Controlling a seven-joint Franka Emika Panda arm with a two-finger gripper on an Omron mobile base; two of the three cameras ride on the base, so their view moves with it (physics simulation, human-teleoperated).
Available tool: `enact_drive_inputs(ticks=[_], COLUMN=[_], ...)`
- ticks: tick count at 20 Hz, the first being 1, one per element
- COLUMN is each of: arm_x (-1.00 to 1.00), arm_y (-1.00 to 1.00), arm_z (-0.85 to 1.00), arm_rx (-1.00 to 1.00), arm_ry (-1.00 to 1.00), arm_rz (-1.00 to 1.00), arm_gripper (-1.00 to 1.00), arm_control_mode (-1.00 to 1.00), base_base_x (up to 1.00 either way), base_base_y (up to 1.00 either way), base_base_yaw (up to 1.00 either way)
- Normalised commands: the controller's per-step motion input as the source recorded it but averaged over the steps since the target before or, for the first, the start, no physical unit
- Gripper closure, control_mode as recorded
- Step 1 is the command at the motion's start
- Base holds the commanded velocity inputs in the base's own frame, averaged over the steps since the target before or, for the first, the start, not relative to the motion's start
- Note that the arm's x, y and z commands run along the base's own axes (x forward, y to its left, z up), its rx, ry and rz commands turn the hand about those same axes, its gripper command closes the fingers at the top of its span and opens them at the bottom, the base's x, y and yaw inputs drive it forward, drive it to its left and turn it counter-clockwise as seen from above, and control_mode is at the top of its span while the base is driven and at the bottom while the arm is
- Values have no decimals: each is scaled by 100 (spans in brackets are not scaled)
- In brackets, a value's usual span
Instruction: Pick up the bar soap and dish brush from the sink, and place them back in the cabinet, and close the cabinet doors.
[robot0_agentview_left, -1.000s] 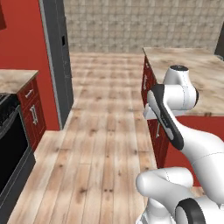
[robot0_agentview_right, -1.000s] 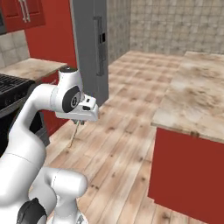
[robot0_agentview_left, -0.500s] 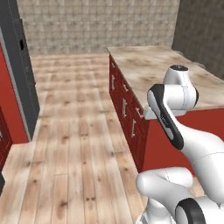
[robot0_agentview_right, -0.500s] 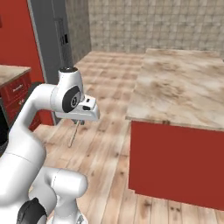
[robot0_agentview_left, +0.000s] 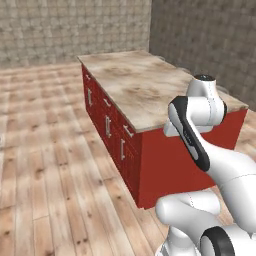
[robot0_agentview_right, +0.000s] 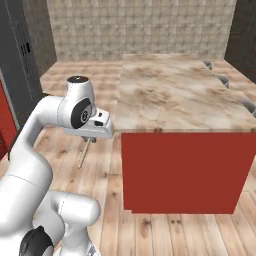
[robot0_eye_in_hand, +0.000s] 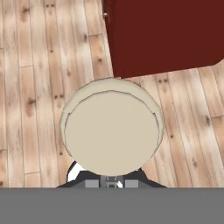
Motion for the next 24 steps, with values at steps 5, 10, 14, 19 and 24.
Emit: enact_drive_inputs(ticks=[5,10,14,19,24], arm_x=[0,0,0,0,0], arm_y=[0,0,0,0,0], arm_z=[0,0,0,0,0], arm_rx=[0,0,0,0,0], arm_ry=[0,0,0,0,0], arm_rz=[0,0,0,0,0], arm_gripper=[100,100,100,100,100], arm_control_mode=[100,100,100,100,100], base_base_x=[32,37,35,35,38], base_base_y=[-18,-13,-11,-11,-11], base_base_yaw=[-41,-42,-42,-41,-42])
